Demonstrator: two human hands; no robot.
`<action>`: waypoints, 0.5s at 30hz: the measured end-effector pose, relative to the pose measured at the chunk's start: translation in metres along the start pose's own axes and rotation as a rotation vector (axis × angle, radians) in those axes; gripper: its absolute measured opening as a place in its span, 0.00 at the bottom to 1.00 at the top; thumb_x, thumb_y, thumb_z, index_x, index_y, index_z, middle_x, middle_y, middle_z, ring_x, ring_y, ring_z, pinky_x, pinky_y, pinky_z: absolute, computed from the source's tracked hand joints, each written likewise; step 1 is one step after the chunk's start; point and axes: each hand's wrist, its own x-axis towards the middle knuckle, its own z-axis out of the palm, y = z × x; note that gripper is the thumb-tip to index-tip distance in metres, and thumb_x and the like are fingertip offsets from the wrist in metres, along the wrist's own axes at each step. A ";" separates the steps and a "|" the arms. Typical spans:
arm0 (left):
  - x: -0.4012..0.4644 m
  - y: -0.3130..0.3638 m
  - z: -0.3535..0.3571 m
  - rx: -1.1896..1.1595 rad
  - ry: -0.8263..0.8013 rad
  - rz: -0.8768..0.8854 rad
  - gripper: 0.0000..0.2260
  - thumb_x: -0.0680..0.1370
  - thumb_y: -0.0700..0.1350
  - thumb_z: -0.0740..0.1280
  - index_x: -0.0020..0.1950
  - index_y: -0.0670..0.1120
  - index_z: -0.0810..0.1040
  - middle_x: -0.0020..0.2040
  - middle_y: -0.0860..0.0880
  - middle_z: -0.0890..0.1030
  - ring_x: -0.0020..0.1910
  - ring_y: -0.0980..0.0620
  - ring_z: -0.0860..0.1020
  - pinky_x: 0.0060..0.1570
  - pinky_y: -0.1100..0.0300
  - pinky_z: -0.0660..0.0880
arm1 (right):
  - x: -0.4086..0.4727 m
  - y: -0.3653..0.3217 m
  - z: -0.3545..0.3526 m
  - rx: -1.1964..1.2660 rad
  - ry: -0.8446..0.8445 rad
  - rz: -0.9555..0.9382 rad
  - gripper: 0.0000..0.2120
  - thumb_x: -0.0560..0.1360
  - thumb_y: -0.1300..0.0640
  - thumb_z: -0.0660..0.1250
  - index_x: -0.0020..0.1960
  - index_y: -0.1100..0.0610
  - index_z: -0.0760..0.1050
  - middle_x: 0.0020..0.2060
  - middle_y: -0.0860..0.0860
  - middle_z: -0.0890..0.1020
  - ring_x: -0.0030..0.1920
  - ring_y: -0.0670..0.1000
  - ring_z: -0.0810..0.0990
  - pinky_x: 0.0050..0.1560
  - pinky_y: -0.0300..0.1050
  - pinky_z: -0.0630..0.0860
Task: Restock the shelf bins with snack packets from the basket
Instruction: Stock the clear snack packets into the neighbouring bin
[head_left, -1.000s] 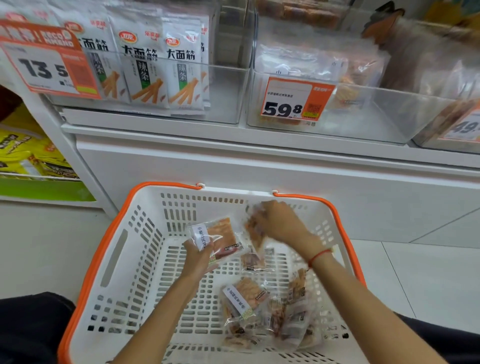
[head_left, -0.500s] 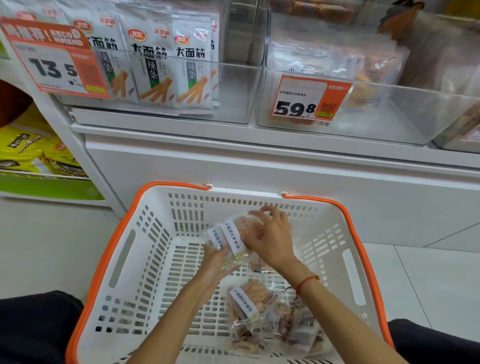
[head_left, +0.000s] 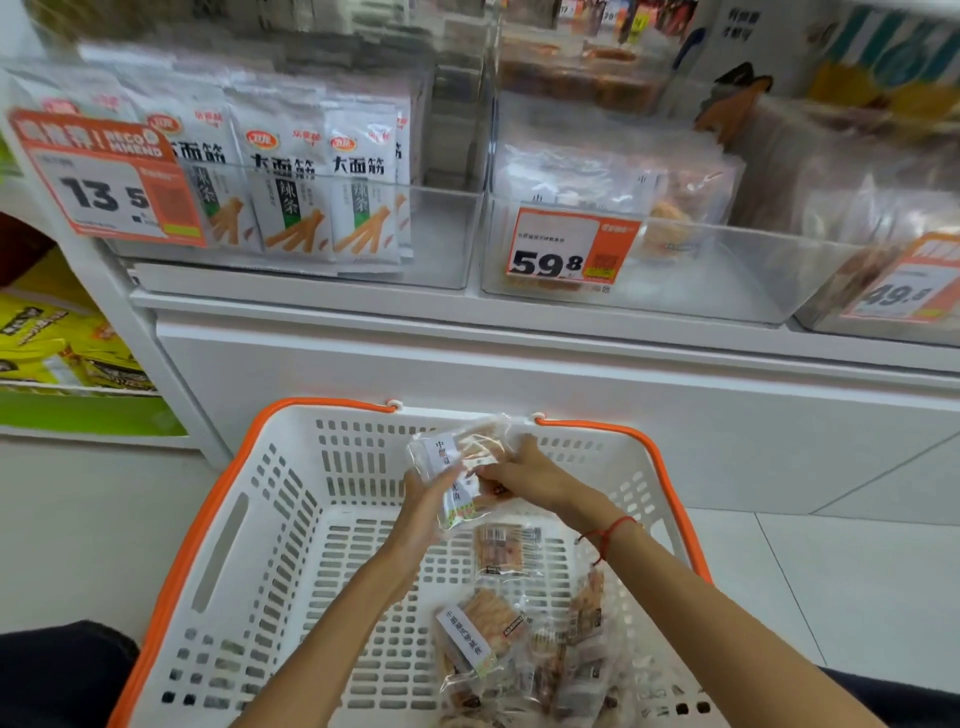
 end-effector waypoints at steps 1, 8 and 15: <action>-0.004 0.006 0.003 0.063 -0.009 0.007 0.37 0.79 0.58 0.60 0.77 0.52 0.39 0.78 0.53 0.42 0.77 0.50 0.49 0.73 0.43 0.56 | -0.006 -0.008 -0.006 -0.018 -0.008 0.003 0.11 0.77 0.64 0.61 0.59 0.64 0.67 0.37 0.55 0.73 0.38 0.49 0.72 0.41 0.38 0.76; -0.046 0.069 0.017 0.227 -0.082 0.182 0.32 0.80 0.56 0.56 0.78 0.52 0.41 0.77 0.56 0.45 0.77 0.53 0.49 0.72 0.51 0.53 | -0.056 -0.065 -0.083 -0.012 -0.123 0.052 0.16 0.74 0.53 0.69 0.58 0.61 0.75 0.49 0.54 0.80 0.48 0.50 0.76 0.46 0.42 0.73; -0.076 0.144 0.054 0.235 -0.254 0.556 0.19 0.79 0.48 0.62 0.68 0.58 0.63 0.60 0.60 0.75 0.57 0.66 0.74 0.47 0.76 0.73 | -0.115 -0.112 -0.157 -0.077 -0.027 -0.234 0.21 0.69 0.58 0.75 0.60 0.55 0.75 0.56 0.55 0.81 0.58 0.55 0.80 0.64 0.58 0.72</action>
